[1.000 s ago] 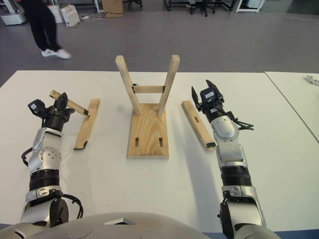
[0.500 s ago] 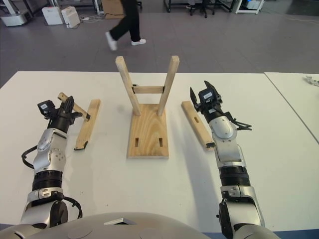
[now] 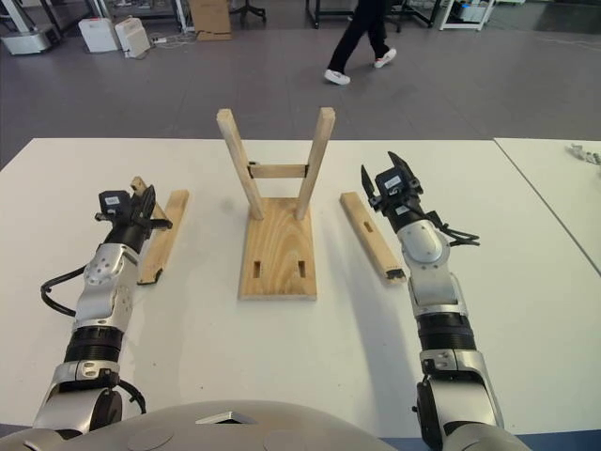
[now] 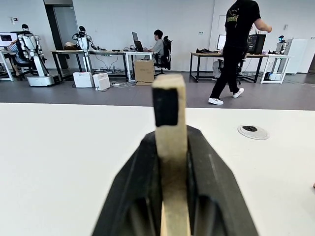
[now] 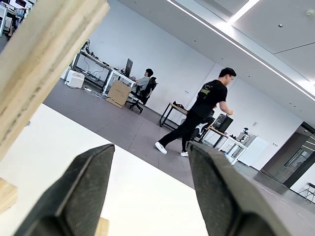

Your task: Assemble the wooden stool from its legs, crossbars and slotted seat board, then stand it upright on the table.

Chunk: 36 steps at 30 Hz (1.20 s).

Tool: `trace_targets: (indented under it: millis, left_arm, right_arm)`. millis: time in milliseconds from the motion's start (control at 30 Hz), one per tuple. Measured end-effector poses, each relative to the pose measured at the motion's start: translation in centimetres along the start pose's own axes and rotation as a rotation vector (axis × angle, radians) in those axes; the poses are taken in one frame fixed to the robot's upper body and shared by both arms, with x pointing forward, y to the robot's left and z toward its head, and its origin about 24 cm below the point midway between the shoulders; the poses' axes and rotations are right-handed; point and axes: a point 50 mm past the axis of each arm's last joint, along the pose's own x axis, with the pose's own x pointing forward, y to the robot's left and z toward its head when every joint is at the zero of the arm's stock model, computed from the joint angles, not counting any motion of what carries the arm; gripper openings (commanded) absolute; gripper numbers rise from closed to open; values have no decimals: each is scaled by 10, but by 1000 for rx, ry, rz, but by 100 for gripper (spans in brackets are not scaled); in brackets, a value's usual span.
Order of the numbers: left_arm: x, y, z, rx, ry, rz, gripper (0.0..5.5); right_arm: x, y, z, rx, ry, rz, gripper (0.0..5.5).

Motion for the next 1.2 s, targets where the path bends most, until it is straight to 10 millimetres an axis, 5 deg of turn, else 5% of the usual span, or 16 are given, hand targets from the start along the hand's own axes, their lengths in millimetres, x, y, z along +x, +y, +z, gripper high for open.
trace_targets:
  millis: [133, 333, 567, 667, 933, 1200]
  left_arm:
    - [-12, 5, 9, -53, -17, -75, 86]
    - [-14, 24, 19, 44, 208, -146, 199]
    - [-38, 20, 13, 48, 452, -191, 331]
    - [-44, 12, 10, 33, 499, -208, 331]
    - [-55, 11, -9, 120, 600, -174, 208]
    - [-52, 10, -4, 118, 508, -186, 202]
  right_arm:
    - [5, -3, 5, -19, -23, -11, 271]
    - [5, -2, 2, -21, -11, -14, 271]
    - [5, -1, 3, -20, -21, -22, 271]
    - [5, -1, 3, -18, -21, -21, 271]
    - [5, 0, 3, -17, -22, -16, 271]
    - [6, 0, 3, 113, -11, -14, 271]
